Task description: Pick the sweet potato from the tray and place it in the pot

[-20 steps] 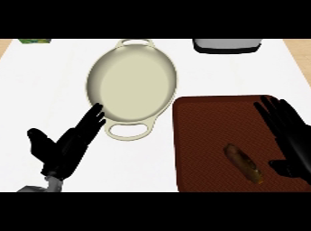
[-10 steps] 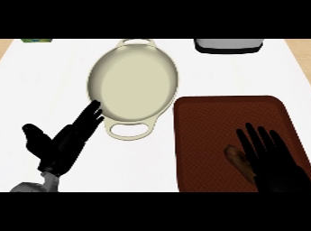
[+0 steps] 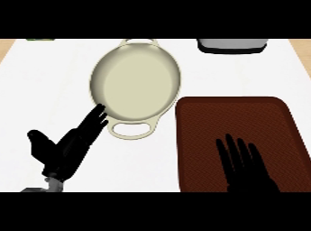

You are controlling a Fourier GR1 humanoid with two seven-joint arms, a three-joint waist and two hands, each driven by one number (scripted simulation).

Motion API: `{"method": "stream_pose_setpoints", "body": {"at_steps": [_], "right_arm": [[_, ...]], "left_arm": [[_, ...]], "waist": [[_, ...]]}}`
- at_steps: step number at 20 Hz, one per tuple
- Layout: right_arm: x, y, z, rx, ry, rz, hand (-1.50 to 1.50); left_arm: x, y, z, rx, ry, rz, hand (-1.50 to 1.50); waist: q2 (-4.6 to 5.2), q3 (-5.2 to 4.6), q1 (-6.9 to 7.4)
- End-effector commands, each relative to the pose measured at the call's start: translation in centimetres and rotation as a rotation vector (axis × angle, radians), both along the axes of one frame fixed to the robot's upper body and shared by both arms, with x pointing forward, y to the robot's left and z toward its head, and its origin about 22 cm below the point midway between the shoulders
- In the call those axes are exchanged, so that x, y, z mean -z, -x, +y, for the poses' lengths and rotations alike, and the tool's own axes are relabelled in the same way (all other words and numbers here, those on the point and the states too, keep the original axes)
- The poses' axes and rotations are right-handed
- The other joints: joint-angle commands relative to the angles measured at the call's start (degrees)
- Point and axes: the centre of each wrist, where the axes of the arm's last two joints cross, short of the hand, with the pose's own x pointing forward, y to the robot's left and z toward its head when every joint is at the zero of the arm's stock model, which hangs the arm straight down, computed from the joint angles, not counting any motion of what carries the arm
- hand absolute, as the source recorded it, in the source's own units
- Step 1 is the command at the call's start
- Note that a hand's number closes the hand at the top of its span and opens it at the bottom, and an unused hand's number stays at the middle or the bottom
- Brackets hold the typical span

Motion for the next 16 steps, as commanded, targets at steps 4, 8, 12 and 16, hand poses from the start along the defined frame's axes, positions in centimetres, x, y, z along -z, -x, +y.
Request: {"method": "stream_pose_setpoints", "body": {"at_steps": [4, 8, 12, 16], "right_arm": [[3.4, -1.8, 0.3, 0.057, 0.053, 0.046, -1.5], [4.5, -1.3, -1.3, 0.079, 0.124, 0.033, -1.5], [6.7, -2.8, -0.3, 0.135, 0.217, 0.008, -1.5], [6.6, -1.7, -2.8, 0.141, 0.22, -0.004, -1.5]], "left_arm": [[-1.1, -0.9, -0.6, 0.011, -0.003, 0.003, 0.0], [-0.4, -1.0, -0.3, -0.004, -0.013, -0.007, 0.0], [-1.1, -0.2, -0.2, 0.009, 0.021, -0.002, 0.0], [0.5, 0.0, 1.8, -0.019, 0.0, -0.003, 0.0]], "waist": [[0.07, 0.04, 0.01], [0.05, 0.04, -0.13], [0.06, 0.04, 0.22], [0.05, 0.03, -0.03]]}}
